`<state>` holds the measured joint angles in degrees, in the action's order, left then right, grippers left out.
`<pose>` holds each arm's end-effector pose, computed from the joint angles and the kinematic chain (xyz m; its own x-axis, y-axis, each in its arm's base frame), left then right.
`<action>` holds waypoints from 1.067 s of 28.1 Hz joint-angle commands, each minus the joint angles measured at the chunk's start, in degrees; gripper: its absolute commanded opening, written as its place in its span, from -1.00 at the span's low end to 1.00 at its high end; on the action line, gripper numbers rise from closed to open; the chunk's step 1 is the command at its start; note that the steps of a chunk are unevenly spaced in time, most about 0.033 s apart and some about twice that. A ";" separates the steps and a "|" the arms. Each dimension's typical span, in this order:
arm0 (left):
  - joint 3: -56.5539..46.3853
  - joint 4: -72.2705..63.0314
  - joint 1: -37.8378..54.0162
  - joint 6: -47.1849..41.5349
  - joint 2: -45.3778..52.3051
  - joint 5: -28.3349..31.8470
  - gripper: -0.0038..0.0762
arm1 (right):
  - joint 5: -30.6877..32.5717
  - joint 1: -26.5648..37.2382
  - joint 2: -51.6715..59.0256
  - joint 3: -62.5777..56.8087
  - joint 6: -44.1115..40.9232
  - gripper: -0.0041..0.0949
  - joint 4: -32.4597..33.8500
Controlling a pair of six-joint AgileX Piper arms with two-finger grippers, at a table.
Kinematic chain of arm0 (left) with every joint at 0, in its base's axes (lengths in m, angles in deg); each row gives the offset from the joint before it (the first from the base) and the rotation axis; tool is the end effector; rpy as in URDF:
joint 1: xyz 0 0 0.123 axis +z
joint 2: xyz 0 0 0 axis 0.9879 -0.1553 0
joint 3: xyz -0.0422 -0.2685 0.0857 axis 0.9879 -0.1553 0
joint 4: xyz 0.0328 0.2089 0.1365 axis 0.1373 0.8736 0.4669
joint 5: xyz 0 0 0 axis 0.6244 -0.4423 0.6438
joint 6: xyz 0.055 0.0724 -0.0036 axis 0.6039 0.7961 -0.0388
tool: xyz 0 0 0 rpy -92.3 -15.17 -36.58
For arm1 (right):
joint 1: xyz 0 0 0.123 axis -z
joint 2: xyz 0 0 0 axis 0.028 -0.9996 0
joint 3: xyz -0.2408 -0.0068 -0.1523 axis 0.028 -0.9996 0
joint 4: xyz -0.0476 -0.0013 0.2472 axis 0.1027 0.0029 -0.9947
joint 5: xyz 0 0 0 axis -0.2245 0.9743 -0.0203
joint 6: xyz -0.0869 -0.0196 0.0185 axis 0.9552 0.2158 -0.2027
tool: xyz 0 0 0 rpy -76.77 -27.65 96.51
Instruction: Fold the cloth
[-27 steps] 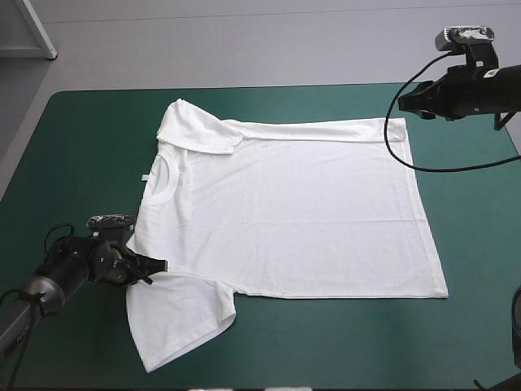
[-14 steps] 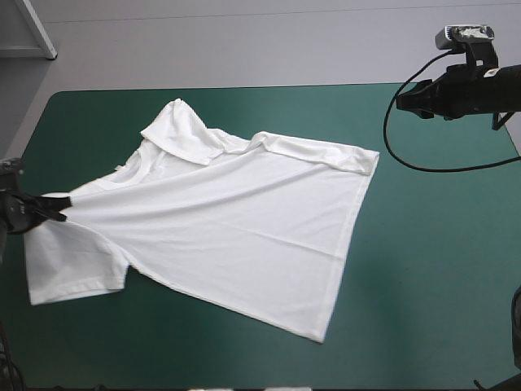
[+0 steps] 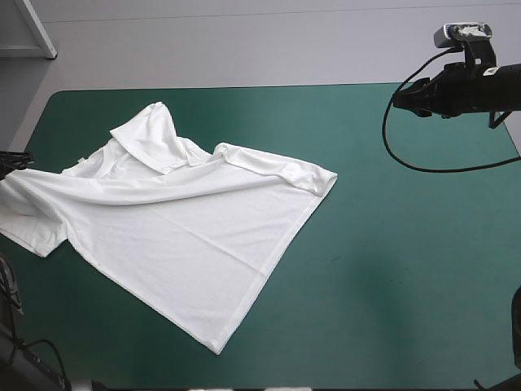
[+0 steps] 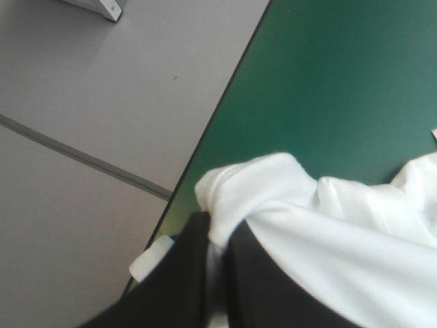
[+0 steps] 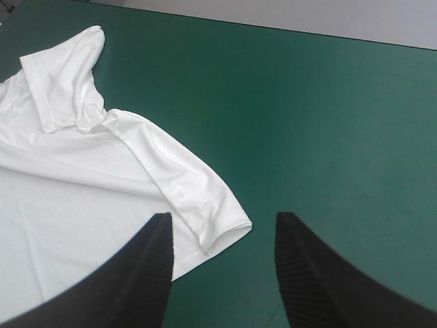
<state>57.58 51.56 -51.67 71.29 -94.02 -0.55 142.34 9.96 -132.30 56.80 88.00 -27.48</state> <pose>0.3587 0.2079 0.3031 -0.7427 -0.2220 -0.6317 -0.3999 0.9037 0.1527 0.3337 0.0052 0.4603 -0.6144 -0.0782 -0.7851 -0.4361 0.8629 0.2553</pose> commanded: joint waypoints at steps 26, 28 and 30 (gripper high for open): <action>-20.20 -42.99 -22.67 31.42 45.11 -17.69 -0.20 | -2.30 0.17 3.11 1.36 2.24 0.07 0.80; -25.81 -42.99 -27.96 31.42 47.99 -17.68 -0.20 | -2.30 0.17 3.11 1.36 2.24 0.07 0.82; -30.63 -43.11 -32.73 30.72 49.76 -18.81 -0.20 | -2.30 0.17 3.11 1.36 2.24 0.07 0.37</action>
<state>30.63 11.11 -79.00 102.55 -47.14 -20.94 142.39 9.96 -131.95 56.80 89.95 -24.87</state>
